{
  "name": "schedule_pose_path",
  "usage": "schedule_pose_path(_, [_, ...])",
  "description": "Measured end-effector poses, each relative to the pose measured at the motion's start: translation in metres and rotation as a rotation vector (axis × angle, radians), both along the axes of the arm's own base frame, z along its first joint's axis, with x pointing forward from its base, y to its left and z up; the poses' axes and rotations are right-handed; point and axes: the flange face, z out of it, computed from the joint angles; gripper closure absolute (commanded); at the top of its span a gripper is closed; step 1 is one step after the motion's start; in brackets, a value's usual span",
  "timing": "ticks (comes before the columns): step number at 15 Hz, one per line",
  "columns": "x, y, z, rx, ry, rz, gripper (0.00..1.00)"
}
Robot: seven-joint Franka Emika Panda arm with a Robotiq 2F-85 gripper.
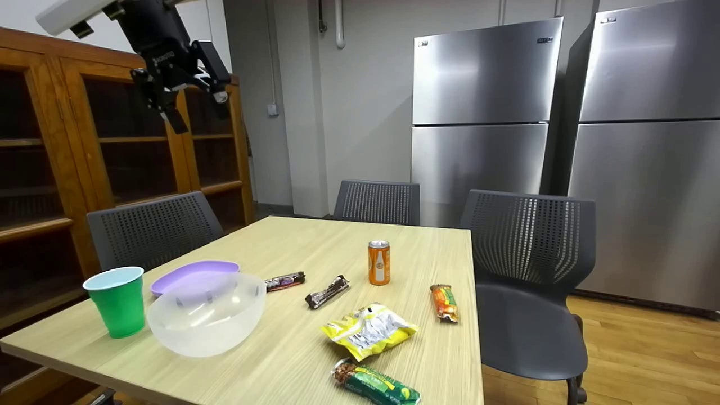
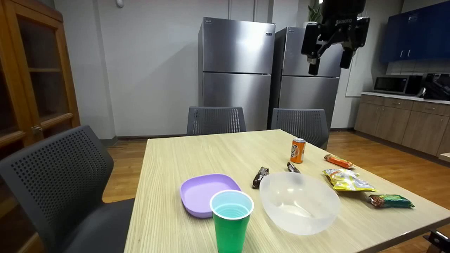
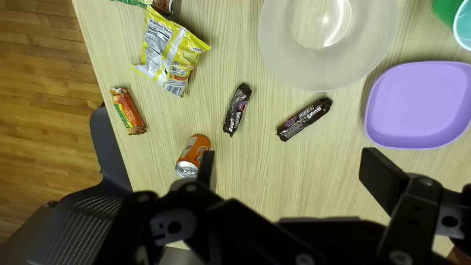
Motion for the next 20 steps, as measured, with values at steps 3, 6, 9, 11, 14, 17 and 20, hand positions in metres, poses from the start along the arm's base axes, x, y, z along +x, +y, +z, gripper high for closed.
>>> schedule_pose_path(3, [0.000, 0.000, 0.000, 0.000, 0.000, 0.000, 0.00])
schedule_pose_path(6, [0.000, 0.000, 0.000, 0.000, 0.000, 0.000, 0.00])
schedule_pose_path(9, [0.001, -0.001, -0.001, 0.002, 0.001, 0.000, 0.00])
schedule_pose_path(11, [0.008, -0.005, -0.004, 0.018, -0.018, 0.004, 0.00])
schedule_pose_path(14, [0.030, -0.017, -0.018, 0.052, -0.068, 0.009, 0.00])
schedule_pose_path(17, [0.055, -0.030, -0.041, 0.076, -0.105, 0.009, 0.00])
schedule_pose_path(20, [0.077, -0.040, -0.069, 0.091, -0.107, 0.001, 0.00])
